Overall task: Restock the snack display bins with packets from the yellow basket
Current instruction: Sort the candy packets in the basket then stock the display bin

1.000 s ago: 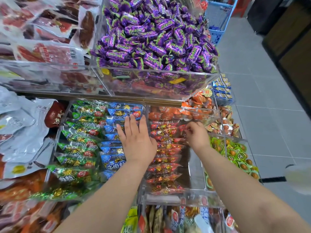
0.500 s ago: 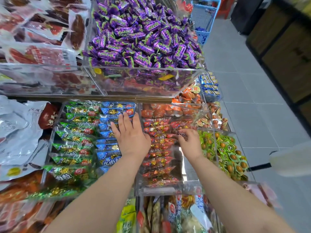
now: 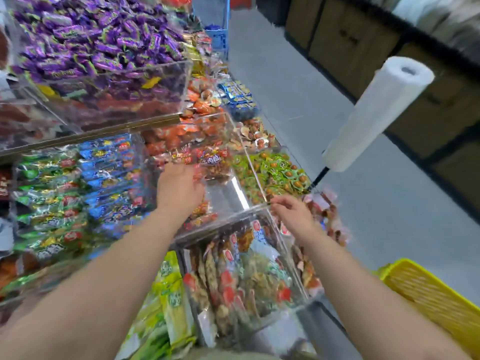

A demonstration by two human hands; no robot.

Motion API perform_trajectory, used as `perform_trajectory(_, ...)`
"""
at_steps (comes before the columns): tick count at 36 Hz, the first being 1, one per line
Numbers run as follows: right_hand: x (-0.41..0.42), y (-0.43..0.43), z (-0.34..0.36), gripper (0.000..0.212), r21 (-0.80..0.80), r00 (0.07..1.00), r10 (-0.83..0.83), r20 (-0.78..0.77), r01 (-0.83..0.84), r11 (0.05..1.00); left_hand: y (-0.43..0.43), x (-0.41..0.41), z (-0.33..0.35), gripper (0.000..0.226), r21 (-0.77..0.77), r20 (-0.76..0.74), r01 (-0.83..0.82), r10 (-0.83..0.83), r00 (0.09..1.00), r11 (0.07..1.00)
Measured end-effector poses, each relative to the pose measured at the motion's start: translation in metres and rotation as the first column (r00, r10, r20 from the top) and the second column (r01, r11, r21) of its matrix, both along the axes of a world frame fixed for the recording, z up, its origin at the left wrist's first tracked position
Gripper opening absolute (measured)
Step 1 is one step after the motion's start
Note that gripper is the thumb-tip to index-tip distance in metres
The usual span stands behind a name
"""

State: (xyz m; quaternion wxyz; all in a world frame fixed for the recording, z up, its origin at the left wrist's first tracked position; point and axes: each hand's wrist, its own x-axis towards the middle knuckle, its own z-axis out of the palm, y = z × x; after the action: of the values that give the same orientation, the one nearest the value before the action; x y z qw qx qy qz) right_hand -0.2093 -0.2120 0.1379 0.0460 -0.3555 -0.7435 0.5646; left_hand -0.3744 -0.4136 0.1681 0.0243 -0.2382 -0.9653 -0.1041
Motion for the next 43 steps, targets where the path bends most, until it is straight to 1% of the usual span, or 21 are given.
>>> perform_trajectory(3, 0.051, 0.012, -0.025, 0.014, -0.045, 0.994, -0.101, 0.042, 0.103, 0.994, 0.035, 0.057, -0.011, 0.021, 0.097, 0.179, 0.144, -0.16, 0.971, 0.985)
perform_trajectory(4, 0.071, 0.015, -0.032, 0.016, -0.068, 0.989, -0.126, 0.071, 0.131, 0.989, 0.046, 0.077, -0.018, 0.023, 0.106, 0.237, 0.175, -0.196, 0.952, 0.979)
perform_trajectory(5, 0.092, 0.018, -0.038, 0.017, -0.093, 0.983, -0.148, 0.108, 0.158, 0.983, 0.056, 0.097, -0.028, 0.026, 0.091, 0.257, 0.191, -0.208, 0.944, 0.977)
perform_trajectory(7, 0.135, 0.024, -0.051, 0.022, -0.139, 0.969, -0.17, 0.178, 0.196, 0.971, 0.069, 0.132, -0.043, 0.036, 0.006, 0.198, 0.174, -0.172, 0.965, 0.985)
perform_trajectory(8, 0.158, 0.027, -0.059, 0.027, -0.147, 0.957, -0.185, 0.223, 0.221, 0.964, 0.074, 0.146, -0.048, 0.042, -0.008, 0.17, 0.145, -0.142, 0.975, 0.989)
perform_trajectory(10, 0.207, 0.032, -0.075, 0.033, -0.16, 0.919, -0.235, 0.315, 0.296, 0.942, 0.081, 0.168, -0.057, 0.051, 0.015, 0.179, 0.11, -0.111, 0.978, 0.994)
perform_trajectory(11, 0.233, 0.033, -0.082, 0.036, -0.167, 0.904, -0.249, 0.347, 0.321, 0.932, 0.085, 0.178, -0.061, 0.05, 0.016, 0.202, 0.129, -0.129, 0.971, 0.992)
perform_trajectory(13, 0.283, 0.033, -0.093, 0.039, -0.169, 0.866, -0.268, 0.423, 0.366, 0.915, 0.094, 0.203, -0.07, 0.038, 0.018, 0.255, 0.225, -0.222, 0.941, 0.974)
perform_trajectory(16, 0.357, 0.03, -0.103, 0.029, -0.222, 0.778, -0.321, 0.54, 0.499, 0.838, 0.105, 0.258, -0.084, 0.024, 0.048, 0.462, 0.334, -0.317, 0.828, 0.941)
perform_trajectory(19, 0.427, 0.02, -0.113, 0.019, -0.323, 0.693, -0.356, 0.627, 0.647, 0.69, 0.112, 0.316, -0.105, 0.013, -0.028, 0.645, 0.445, -0.323, 0.692, 0.895)
perform_trajectory(21, 0.466, 0.013, -0.12, 0.018, -0.345, 0.648, -0.38, 0.659, 0.71, 0.613, 0.118, 0.352, -0.122, 0.019, -0.069, 0.734, 0.514, -0.306, 0.607, 0.855)
perform_trajectory(23, 0.499, 0.008, -0.126, 0.023, -0.354, 0.61, -0.387, 0.692, 0.753, 0.554, 0.125, 0.384, -0.135, 0.021, -0.102, 0.786, 0.54, -0.265, 0.558, 0.835)
perform_trajectory(25, 0.527, 0.006, -0.13, 0.025, -0.379, 0.589, -0.382, 0.713, 0.781, 0.496, 0.134, 0.412, -0.144, 0.018, -0.145, 0.811, 0.569, -0.232, 0.537, 0.809)
perform_trajectory(27, 0.55, 0.01, -0.132, 0.024, -0.373, 0.559, -0.38, 0.737, 0.805, 0.462, 0.145, 0.434, -0.149, 0.013, -0.164, 0.827, 0.592, -0.217, 0.518, 0.789)
perform_trajectory(29, 0.569, 0.02, -0.131, 0.023, -0.354, 0.529, -0.415, 0.74, 0.831, 0.428, 0.16, 0.449, -0.151, 0.017, -0.172, 0.836, 0.615, -0.217, 0.504, 0.77)
perform_trajectory(31, 0.584, 0.033, -0.129, 0.02, -0.351, 0.52, -0.476, 0.709, 0.846, 0.4, 0.179, 0.459, -0.152, 0.015, -0.177, 0.837, 0.633, -0.224, 0.5, 0.754)
perform_trajectory(32, 0.589, 0.04, -0.127, 0.019, -0.35, 0.521, -0.504, 0.689, 0.848, 0.399, 0.188, 0.463, -0.151, 0.014, -0.174, 0.84, 0.635, -0.222, 0.494, 0.753)
perform_trajectory(36, 0.597, 0.064, -0.117, 0.009, -0.35, 0.525, -0.567, 0.634, 0.849, 0.395, 0.224, 0.473, -0.15, 0.023, -0.151, 0.852, 0.654, -0.237, 0.466, 0.742)
perform_trajectory(39, 0.593, 0.08, -0.112, 0.016, -0.343, 0.539, -0.578, 0.613, 0.84, 0.42, 0.245, 0.476, -0.15, 0.017, -0.153, 0.853, 0.686, -0.255, 0.455, 0.711)
perform_trajectory(41, 0.588, 0.091, -0.109, 0.019, -0.338, 0.515, -0.601, 0.611, 0.856, 0.39, 0.259, 0.476, -0.152, 0.015, -0.172, 0.859, 0.707, -0.247, 0.449, 0.686)
perform_trajectory(43, 0.581, 0.103, -0.107, 0.021, -0.342, 0.493, -0.627, 0.603, 0.87, 0.355, 0.276, 0.474, -0.152, 0.02, -0.197, 0.861, 0.732, -0.242, 0.447, 0.652)
